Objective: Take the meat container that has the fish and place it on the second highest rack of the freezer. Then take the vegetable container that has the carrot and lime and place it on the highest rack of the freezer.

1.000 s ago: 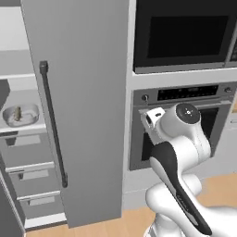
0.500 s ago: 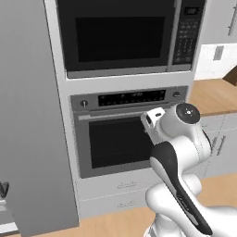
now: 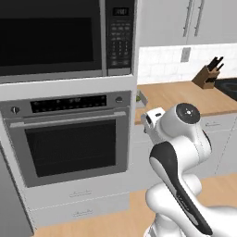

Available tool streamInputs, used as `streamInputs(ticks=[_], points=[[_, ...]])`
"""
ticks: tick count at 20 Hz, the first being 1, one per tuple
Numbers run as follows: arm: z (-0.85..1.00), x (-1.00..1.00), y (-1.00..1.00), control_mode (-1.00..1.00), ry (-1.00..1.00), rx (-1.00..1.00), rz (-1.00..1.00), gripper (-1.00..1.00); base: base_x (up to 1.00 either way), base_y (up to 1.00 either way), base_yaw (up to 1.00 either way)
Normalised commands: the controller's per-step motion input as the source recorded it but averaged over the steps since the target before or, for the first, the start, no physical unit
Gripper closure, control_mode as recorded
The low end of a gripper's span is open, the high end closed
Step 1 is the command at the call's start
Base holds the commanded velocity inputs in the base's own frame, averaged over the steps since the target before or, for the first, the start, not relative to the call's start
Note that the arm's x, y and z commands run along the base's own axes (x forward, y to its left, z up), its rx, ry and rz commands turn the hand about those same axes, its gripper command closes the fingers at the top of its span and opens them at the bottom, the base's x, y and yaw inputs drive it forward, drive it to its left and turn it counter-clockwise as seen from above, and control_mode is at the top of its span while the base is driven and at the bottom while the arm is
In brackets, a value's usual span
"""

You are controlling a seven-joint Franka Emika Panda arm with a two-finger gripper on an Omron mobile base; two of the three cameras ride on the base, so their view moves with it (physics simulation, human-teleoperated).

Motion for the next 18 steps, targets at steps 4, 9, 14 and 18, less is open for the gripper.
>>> streamInputs(ticks=[4,9,14,18], points=[[0.00,0.00,0.00,1.00,0.00,0.00,0.00,-1.00,0.29,-1.00,0.00],[0.00,0.00,0.00,1.00,0.00,0.00,0.00,-1.00,0.65,-0.86,0.00],[0.00,0.00,0.00,1.00,0.00,0.00,0.00,-1.00,0.80,-0.37,-0.05],[0.00,0.00,0.00,1.00,0.00,0.00,0.00,-1.00,0.45,-0.02,-0.02]])
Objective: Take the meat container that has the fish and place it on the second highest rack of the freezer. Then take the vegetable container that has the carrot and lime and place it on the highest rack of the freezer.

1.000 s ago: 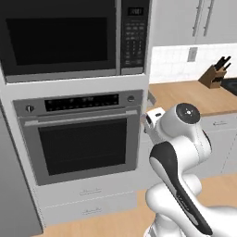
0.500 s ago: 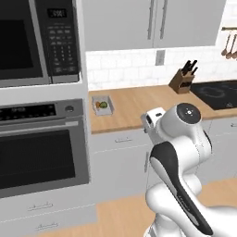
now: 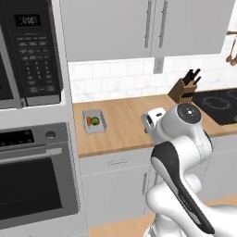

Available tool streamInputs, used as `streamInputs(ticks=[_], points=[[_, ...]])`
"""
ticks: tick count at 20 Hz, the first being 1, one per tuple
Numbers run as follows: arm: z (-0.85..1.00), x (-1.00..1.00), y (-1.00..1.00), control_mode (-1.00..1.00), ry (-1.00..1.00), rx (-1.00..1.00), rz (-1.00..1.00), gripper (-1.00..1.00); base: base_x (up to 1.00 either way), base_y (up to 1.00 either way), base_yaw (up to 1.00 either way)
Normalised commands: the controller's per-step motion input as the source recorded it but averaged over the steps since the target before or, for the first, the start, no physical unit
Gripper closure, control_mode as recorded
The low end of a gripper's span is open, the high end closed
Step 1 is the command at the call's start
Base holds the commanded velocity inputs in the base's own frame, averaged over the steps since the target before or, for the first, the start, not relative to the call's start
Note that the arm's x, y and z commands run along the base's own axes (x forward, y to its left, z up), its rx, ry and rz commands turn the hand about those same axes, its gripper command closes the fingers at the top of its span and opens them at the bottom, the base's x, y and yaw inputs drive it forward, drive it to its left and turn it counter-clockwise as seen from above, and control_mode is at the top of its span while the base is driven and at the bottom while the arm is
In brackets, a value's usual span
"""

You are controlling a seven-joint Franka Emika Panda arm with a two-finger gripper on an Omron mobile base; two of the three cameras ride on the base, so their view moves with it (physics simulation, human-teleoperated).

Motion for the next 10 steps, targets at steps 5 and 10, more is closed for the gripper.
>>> streamInputs(ticks=[5,10], points=[[0.00,0.00,0.00,1.00,0.00,0.00,0.00,-1.00,0.43,0.08,-0.01],[0.00,0.00,0.00,1.00,0.00,0.00,0.00,-1.00,0.50,0.14,-0.01]])
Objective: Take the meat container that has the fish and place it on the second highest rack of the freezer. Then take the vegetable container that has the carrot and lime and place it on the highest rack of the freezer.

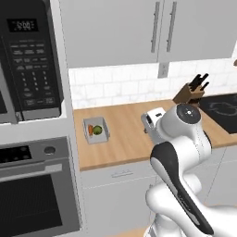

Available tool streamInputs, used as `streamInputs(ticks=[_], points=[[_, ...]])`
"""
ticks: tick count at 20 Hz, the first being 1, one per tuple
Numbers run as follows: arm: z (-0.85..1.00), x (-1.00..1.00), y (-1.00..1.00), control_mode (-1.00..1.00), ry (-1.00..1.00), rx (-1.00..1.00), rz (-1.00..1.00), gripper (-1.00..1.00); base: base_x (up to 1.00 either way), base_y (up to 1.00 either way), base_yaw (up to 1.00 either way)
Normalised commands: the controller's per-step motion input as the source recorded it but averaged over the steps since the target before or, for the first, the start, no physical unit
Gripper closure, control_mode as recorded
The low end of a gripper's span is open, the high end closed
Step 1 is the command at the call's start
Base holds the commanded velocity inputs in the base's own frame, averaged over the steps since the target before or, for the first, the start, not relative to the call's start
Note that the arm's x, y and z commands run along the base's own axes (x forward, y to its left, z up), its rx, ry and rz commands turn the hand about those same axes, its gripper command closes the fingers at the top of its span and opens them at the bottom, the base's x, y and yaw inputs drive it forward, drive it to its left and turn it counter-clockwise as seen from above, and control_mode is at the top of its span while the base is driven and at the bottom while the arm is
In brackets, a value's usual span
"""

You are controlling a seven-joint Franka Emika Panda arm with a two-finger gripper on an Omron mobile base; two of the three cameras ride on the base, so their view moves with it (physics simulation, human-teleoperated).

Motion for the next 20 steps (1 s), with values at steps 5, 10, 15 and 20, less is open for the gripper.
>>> streamInputs(ticks=[5,10,15,20], points=[[0.00,0.00,0.00,1.00,0.00,0.00,0.00,-1.00,0.47,0.23,-0.01],[0.00,0.00,0.00,1.00,0.00,0.00,0.00,-1.00,0.47,0.24,0.00],[-0.28,0.32,0.24,-1.00,0.11,-0.08,-0.01,-1.00,0.09,0.05,0.00],[-0.60,0.40,0.48,-1.00,0.24,-0.04,0.00,-1.00,0.00,0.00,0.00]])
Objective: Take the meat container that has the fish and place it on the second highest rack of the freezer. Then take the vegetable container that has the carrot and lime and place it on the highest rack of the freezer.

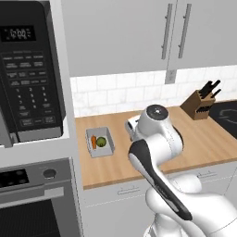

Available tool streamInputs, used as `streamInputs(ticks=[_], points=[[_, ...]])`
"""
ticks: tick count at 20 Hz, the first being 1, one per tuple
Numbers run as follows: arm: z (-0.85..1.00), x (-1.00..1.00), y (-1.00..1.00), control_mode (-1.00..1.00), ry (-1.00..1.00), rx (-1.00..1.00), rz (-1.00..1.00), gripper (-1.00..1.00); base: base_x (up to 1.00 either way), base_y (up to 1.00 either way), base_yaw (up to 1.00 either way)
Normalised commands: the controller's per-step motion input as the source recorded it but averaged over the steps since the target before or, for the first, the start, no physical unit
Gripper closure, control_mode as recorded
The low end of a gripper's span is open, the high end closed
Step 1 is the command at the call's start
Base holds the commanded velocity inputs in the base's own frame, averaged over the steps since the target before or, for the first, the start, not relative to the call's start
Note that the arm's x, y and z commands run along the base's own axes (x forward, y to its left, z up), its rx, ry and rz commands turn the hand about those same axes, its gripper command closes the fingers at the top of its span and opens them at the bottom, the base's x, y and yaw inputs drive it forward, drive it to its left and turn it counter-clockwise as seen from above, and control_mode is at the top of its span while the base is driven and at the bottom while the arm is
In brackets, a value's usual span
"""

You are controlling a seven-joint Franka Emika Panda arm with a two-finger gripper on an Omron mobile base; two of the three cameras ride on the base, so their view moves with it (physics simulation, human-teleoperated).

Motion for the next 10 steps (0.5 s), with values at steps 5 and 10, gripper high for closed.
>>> streamInputs(ticks=[5,10], points=[[-0.04,0.30,0.29,-1.00,-0.01,0.07,0.13,-1.00,0.00,0.00,0.00],[-0.04,0.64,0.00,-1.00,-0.06,0.19,0.23,-1.00,0.00,0.00,0.00]])
